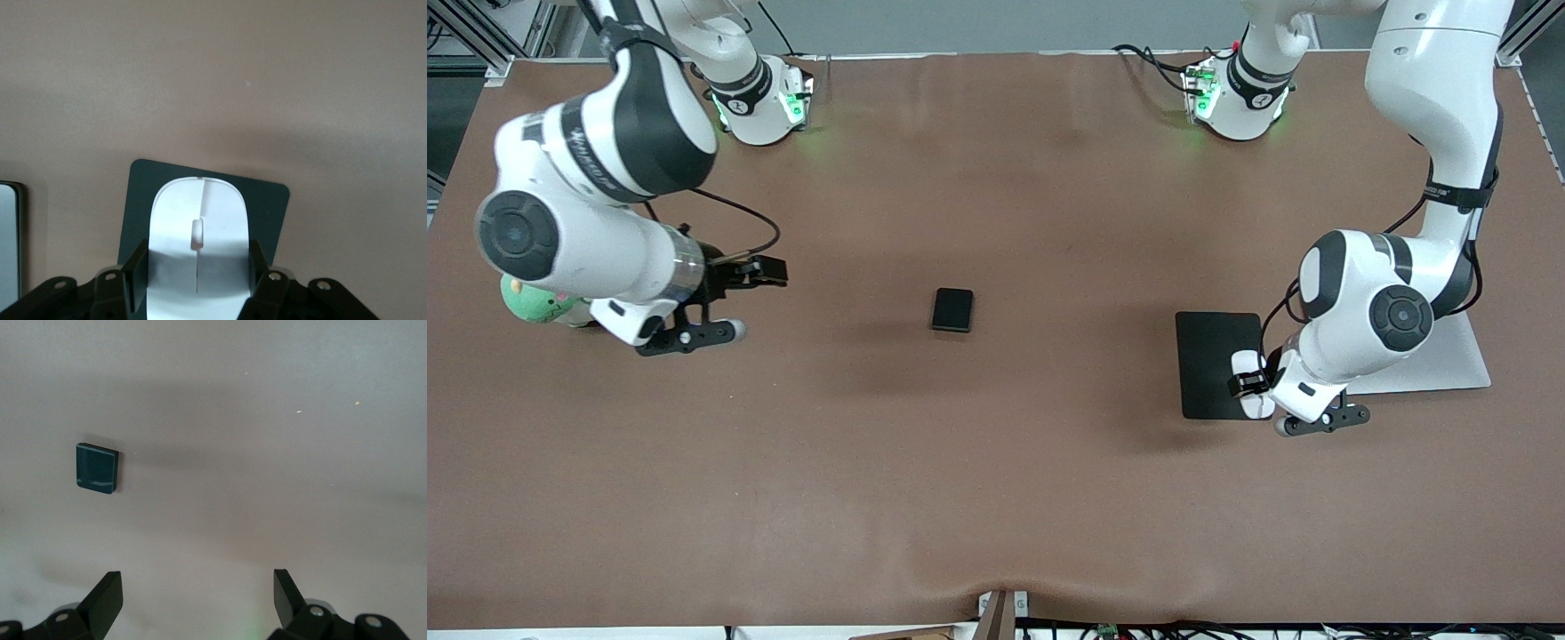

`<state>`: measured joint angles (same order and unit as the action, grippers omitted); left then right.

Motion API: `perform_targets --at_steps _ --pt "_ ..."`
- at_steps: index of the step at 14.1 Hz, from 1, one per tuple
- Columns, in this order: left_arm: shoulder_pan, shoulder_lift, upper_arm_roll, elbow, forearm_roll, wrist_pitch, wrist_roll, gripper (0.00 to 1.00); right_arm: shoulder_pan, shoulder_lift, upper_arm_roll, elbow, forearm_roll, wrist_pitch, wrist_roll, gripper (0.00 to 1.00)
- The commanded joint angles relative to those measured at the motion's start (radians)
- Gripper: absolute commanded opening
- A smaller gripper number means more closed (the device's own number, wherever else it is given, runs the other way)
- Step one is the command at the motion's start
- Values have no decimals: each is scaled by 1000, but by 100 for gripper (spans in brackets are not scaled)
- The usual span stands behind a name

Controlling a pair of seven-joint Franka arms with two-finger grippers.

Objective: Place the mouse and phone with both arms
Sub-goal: 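Lower the mouse onto the pad while the right gripper grasps the phone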

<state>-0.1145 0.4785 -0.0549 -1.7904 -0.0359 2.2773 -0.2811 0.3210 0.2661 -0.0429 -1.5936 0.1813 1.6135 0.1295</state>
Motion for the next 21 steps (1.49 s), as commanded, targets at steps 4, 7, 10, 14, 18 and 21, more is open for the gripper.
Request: perform_targets --at_steps 4,7,10,14,18,21 --pt "-10 -3 -5 -53 37 4 152 0 127 -2 -6 -147 21 176 160 100" --pt "-20 9 -7 -76 125 11 152 0 142 21 -6 -170 70 201 162 100" --pt "-27 28 -8 -84 126 45 132 0 216 48 -6 -221 81 304 255 100" --pt "-50 63 -7 -93 126 120 66 0 297 108 -6 -229 81 397 369 100" --pt "-53 68 -3 -158 126 234 34 0 348 179 -8 -229 81 491 409 100" --pt "-48 63 -3 -165 128 238 31 0 372 225 -8 -226 79 581 404 100"
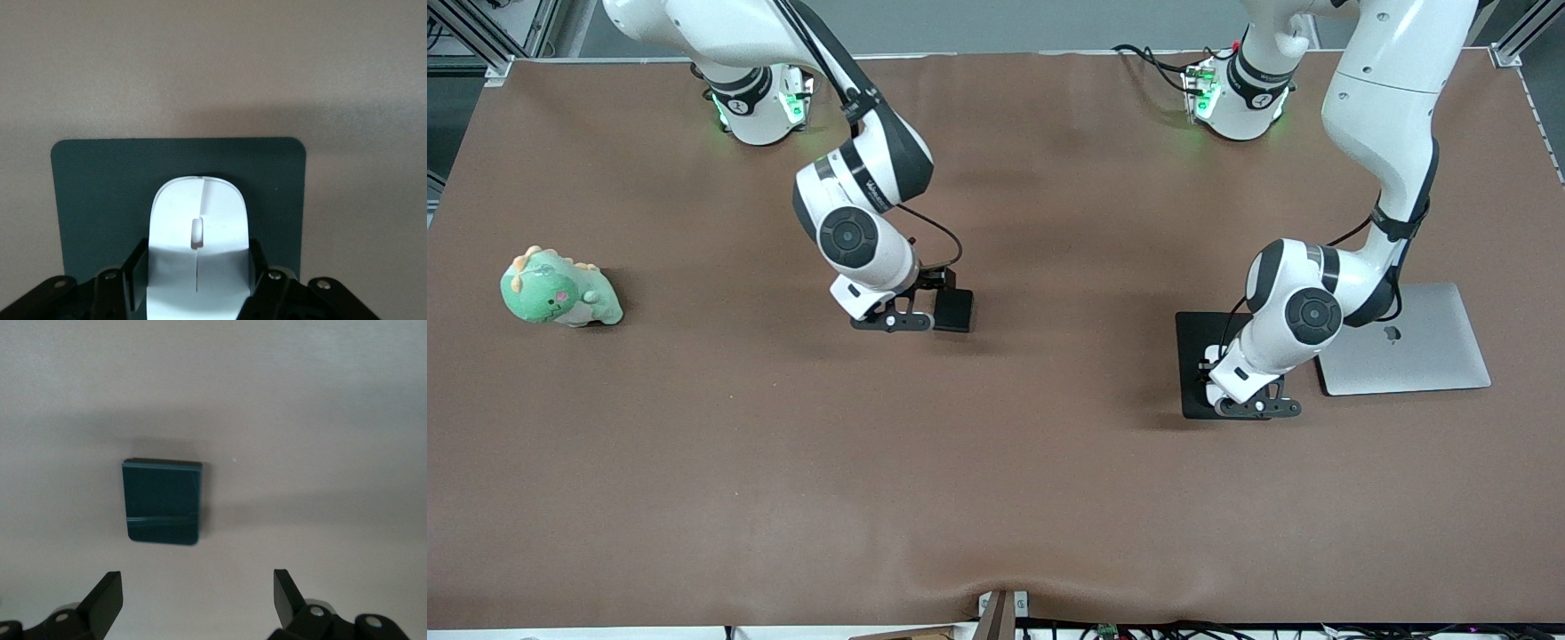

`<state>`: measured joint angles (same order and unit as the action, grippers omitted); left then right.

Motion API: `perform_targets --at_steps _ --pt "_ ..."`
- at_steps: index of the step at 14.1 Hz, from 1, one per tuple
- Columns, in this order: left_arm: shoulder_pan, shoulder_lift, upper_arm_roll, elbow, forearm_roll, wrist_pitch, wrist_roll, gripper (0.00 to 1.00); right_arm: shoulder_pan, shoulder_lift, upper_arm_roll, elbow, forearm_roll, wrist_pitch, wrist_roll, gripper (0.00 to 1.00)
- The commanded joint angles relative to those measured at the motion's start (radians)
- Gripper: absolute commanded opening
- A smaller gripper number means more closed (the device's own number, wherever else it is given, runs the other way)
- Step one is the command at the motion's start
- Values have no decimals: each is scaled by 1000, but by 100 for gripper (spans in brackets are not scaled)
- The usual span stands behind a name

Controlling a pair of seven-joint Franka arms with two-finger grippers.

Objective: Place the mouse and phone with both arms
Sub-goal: 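Lower the mouse onto the pad while the right gripper grasps the phone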

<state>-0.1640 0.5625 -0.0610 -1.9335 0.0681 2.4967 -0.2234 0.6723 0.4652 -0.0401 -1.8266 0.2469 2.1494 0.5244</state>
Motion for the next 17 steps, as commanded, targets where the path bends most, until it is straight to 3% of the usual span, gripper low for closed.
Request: perform_targets --at_steps 1,2,3,9,17 --pt "3 -21 1 -22 22 19 -30 16 23 42 -9 10 8 67 3 100" --pt "3 -21 1 -24 24 19 -39 73 29 56 -10 7 6 95 -4 100" --pt "1 -21 1 -25 24 19 -40 100 36 72 -10 6 6 119 -15 100" --pt "3 -91 -2 -44 24 -8 -43 100 72 150 -9 9 11 250 -6 100" --pt "11 -262 -3 -27 19 -231 -36 100 96 187 -10 6 15 300 31 100"
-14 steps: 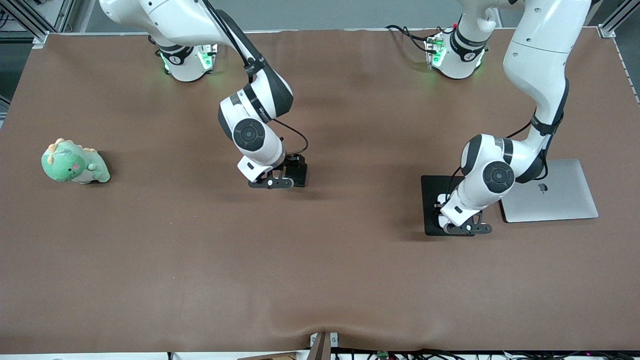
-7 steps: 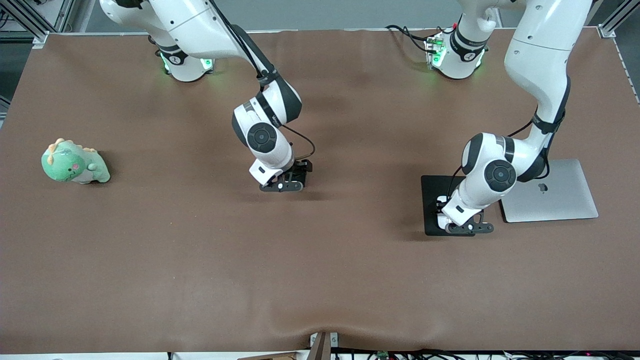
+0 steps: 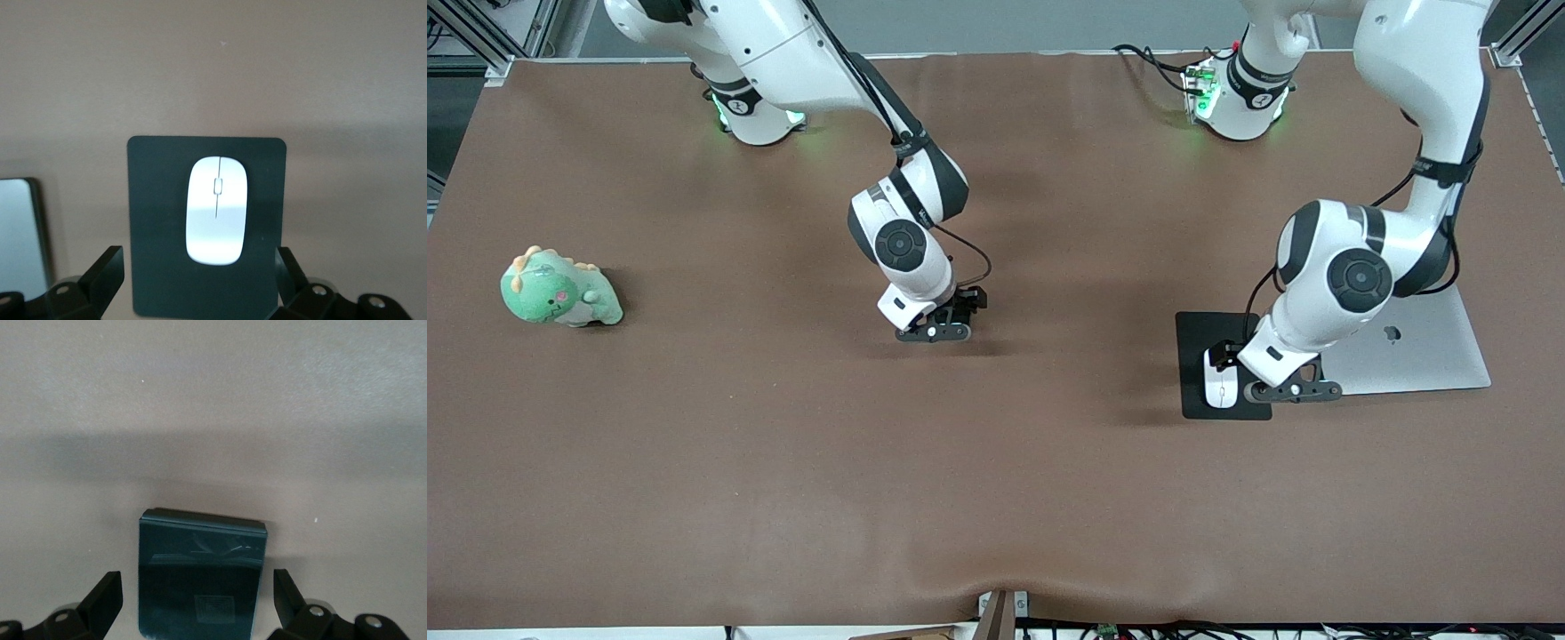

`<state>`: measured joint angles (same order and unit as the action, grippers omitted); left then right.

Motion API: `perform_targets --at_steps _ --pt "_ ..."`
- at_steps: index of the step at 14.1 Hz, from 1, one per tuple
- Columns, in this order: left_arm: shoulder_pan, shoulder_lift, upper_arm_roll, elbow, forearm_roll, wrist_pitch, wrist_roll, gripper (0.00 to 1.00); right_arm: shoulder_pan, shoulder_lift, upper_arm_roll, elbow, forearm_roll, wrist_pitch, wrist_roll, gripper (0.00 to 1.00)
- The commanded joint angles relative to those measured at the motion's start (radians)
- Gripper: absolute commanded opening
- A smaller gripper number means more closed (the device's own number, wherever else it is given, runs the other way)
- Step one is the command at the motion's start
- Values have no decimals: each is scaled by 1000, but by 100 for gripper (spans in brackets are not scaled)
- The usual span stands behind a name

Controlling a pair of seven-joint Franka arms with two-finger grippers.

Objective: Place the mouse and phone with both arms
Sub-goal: 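Lower the mouse onto the pad while the right gripper grasps the phone, then open the left gripper and lift while the right gripper carries the phone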

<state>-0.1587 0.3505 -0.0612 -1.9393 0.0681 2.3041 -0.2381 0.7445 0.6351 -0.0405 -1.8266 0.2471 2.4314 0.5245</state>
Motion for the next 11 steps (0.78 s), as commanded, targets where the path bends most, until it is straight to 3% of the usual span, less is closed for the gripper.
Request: perform_targets --at_steps 1,3,4,6,7,11 --pt "7 -77 -3 -20 15 -72 -21 100 26 20 -10 6 14 20 35 100" --pt "11 -128 0 -9 13 -155 -21 100 33 24 -10 0 14 18 35 100" --pt "11 -145 3 11 13 -201 -23 100 33 23 -10 -6 14 17 35 79" --pt "10 -168 0 84 13 -297 -26 100 30 20 -10 0 12 5 35 8" --pt "8 -174 -2 129 12 -345 -26 100 30 18 -10 0 12 1 37 0" --pt "13 -220 3 276 7 -570 -4 100 18 -30 -15 20 12 -110 37 0"
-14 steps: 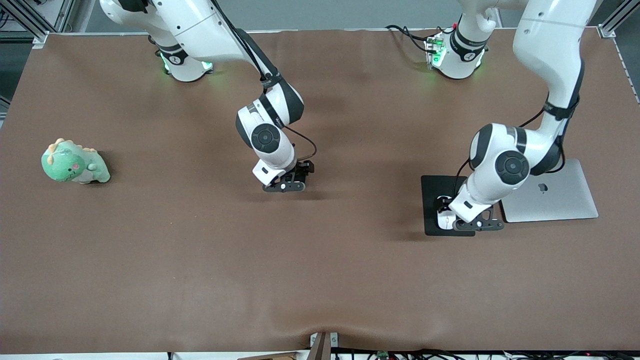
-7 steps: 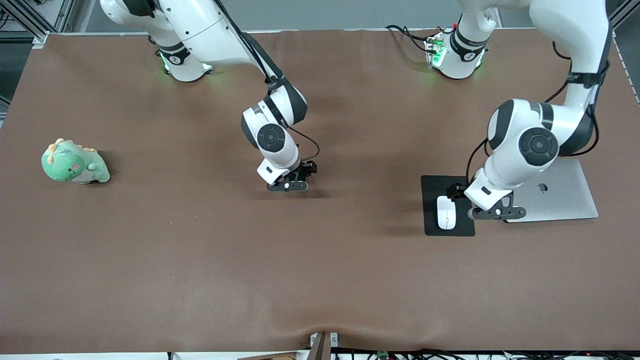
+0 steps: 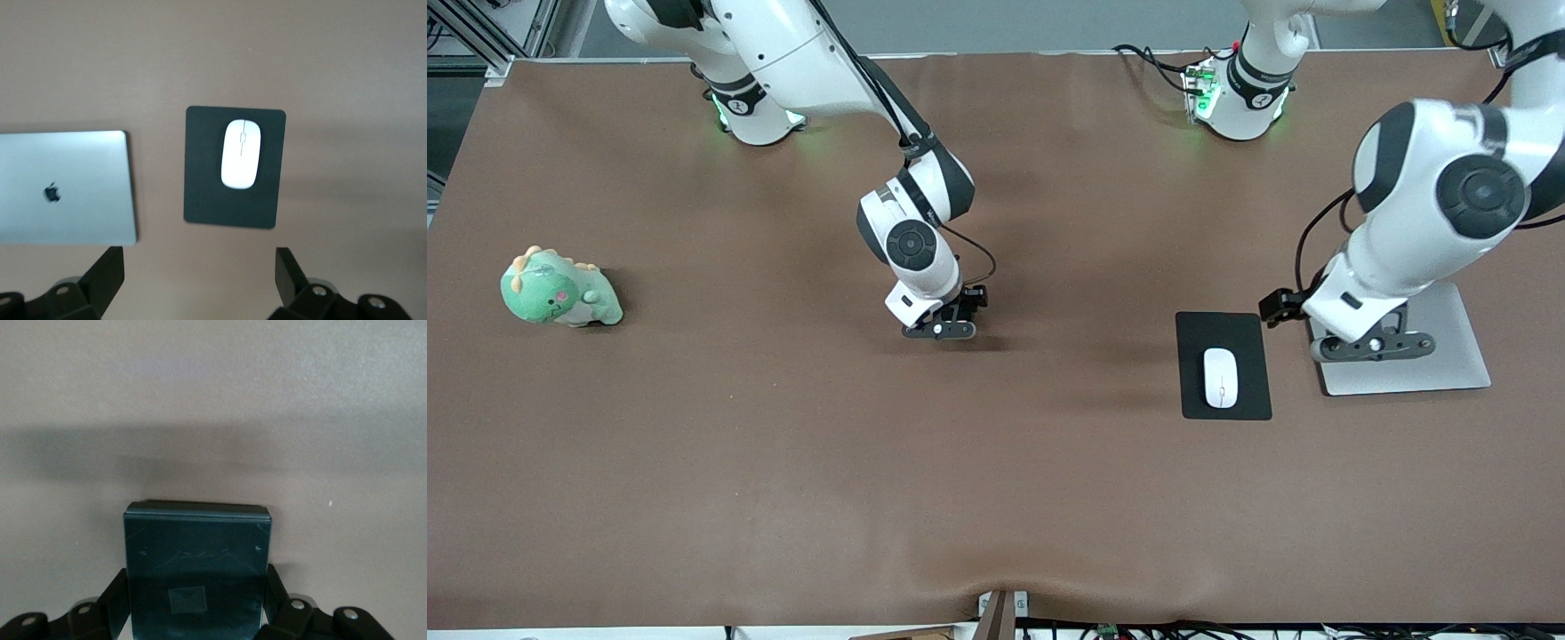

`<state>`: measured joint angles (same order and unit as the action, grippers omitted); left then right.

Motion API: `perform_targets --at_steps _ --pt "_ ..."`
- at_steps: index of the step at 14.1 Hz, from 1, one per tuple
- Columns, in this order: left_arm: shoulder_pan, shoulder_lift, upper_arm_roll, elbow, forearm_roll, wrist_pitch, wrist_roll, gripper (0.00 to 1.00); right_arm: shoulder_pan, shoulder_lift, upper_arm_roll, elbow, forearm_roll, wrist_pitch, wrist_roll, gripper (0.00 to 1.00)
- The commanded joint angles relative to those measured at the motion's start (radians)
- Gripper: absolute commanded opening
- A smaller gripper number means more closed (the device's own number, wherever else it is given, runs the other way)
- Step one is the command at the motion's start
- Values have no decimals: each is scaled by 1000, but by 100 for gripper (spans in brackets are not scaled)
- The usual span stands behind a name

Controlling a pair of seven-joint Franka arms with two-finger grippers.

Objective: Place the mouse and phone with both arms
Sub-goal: 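Open the left gripper and lift while the right gripper carries the phone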

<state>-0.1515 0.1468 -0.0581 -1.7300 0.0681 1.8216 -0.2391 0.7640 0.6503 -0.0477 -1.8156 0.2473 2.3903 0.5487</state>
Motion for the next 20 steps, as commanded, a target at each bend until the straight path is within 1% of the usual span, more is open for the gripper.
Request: perform_targets --at_steps 1,2,4,6,9,10,11,13,14,15,17,20 --pt "7 -30 3 94 1 -108 -2 100 -2 -75 -20 7 10 -109 14 0" --pt "27 -55 3 101 -7 -122 -2 100 -5 -122 -43 9 10 -173 11 0" --pt "47 -87 -6 99 -42 -133 15 100 -5 -175 -76 15 10 -282 16 0" --pt "56 -127 -8 99 -60 -175 58 100 -8 -221 -107 -1 10 -319 17 0" --pt "110 -176 -12 102 -85 -240 158 100 -11 -247 -193 -1 9 -364 14 0" --pt "113 -176 -22 110 -85 -260 153 100 -18 -253 -230 -10 7 -371 1 0" --pt "113 -176 -38 145 -83 -289 150 100 -37 -271 -247 -28 7 -370 -15 0" --pt "116 -176 -39 165 -73 -323 158 100 -96 -288 -248 -56 6 -372 -97 0" --pt "121 -182 -37 159 -71 -335 176 100 -110 -287 -250 -76 3 -362 -122 0" --pt "131 -199 -36 155 -70 -378 205 100 -132 -288 -251 -94 0 -353 -142 0" --pt "133 -205 -34 155 -68 -384 250 100 -167 -291 -254 -128 -6 -349 -164 0" --pt "130 -208 -11 150 -53 -363 300 100 -228 -311 -277 -178 -6 -341 -300 0"
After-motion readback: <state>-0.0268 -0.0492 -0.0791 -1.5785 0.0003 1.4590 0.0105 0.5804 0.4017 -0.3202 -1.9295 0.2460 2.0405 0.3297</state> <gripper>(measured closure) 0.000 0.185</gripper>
